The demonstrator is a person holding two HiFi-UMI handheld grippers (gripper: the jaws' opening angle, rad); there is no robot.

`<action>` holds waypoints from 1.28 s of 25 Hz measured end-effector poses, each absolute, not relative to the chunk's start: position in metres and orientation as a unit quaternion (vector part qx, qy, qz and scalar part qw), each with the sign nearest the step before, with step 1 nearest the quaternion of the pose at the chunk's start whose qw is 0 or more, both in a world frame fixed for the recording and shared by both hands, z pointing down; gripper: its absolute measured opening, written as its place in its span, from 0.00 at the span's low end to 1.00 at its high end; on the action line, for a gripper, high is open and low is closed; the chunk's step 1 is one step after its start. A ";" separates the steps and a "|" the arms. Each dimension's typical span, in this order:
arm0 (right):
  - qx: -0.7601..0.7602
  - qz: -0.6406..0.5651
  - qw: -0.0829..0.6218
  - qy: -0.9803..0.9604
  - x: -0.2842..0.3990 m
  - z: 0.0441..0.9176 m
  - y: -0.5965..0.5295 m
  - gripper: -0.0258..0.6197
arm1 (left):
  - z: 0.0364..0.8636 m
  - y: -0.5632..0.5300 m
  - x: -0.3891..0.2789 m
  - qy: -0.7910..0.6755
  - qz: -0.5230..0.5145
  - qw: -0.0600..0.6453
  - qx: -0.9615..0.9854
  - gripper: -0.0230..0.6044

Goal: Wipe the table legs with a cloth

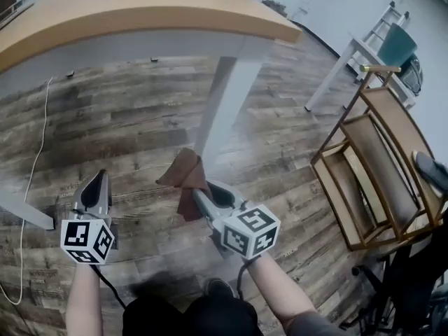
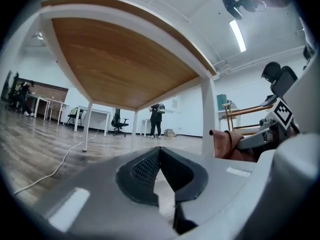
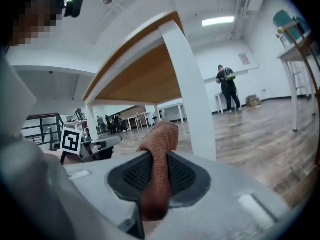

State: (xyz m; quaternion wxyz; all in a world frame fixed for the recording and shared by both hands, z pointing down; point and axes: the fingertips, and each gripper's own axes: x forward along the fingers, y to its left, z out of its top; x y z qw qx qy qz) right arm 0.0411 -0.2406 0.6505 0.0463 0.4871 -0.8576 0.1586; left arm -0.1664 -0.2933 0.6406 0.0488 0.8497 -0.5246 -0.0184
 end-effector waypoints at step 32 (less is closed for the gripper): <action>0.588 0.127 0.067 -0.796 0.140 0.656 -0.269 0.14 | 0.667 -0.274 -0.050 -0.462 0.005 0.084 0.883 0.07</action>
